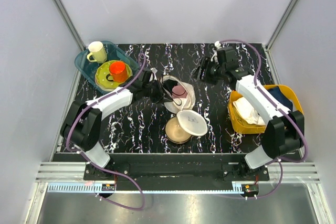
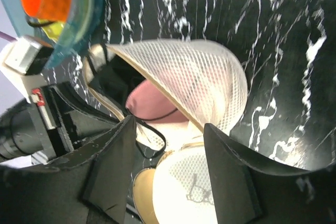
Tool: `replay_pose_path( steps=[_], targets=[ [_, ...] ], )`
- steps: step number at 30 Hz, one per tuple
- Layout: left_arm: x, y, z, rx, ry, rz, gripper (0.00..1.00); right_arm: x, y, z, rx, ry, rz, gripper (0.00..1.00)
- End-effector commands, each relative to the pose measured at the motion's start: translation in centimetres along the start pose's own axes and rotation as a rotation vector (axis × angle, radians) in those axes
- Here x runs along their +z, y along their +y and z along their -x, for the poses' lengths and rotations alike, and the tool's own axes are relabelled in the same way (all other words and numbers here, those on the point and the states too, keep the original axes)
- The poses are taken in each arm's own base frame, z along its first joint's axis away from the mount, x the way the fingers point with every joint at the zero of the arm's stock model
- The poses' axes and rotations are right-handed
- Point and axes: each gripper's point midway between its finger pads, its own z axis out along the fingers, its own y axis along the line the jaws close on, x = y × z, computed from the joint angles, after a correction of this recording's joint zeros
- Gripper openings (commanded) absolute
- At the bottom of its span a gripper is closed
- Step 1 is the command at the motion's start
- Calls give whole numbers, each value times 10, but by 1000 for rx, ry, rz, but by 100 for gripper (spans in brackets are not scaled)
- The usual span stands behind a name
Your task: Unzip the laundry bag and remove the bra
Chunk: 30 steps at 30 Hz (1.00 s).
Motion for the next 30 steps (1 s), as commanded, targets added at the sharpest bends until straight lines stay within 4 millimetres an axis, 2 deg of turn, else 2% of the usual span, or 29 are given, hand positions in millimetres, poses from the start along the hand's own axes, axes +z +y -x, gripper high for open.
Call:
replay_pose_path(
  steps=[1, 3, 5, 6, 8, 9, 11, 13, 16, 17, 19, 23, 26, 30],
  targets=[
    [3, 1, -6, 20, 22, -41, 0, 16, 9, -32, 27, 43, 12, 61],
    [5, 2, -7, 14, 22, -51, 0, 21, 15, -30, 14, 16, 3, 59],
    [8, 5, -8, 13, 28, -37, 0, 31, 29, -40, -5, 42, 26, 59],
    [8, 7, -6, 12, 28, -29, 0, 35, 35, -39, -9, 44, 38, 57],
    [8, 8, -5, 19, 28, -11, 0, 48, 38, -47, -2, 70, 25, 52],
    [8, 9, -4, 21, 27, 1, 0, 49, 41, -44, 4, 60, 21, 46],
    [7, 9, -3, 23, 20, 9, 0, 53, 45, -45, 33, 44, 16, 45],
    [7, 11, -3, 21, 20, 14, 0, 57, 45, -42, 67, 26, 17, 48],
    [7, 11, -4, 23, 20, 15, 0, 73, 42, -41, 114, 27, -3, 52],
    [7, 11, -5, 20, 23, 17, 0, 84, 39, -47, 136, 52, -11, 52],
    [6, 11, -6, 20, 20, 16, 0, 92, 41, -43, 159, 47, -9, 55],
    [2, 10, -5, 26, 10, 9, 0, 114, 29, -51, 197, 67, -56, 63],
    [4, 11, -8, 28, 18, 7, 0, 122, 25, -56, 225, 83, -75, 70],
    [4, 10, -9, 24, 21, -1, 0, 119, 16, -63, 239, 88, -100, 76]
  ],
)
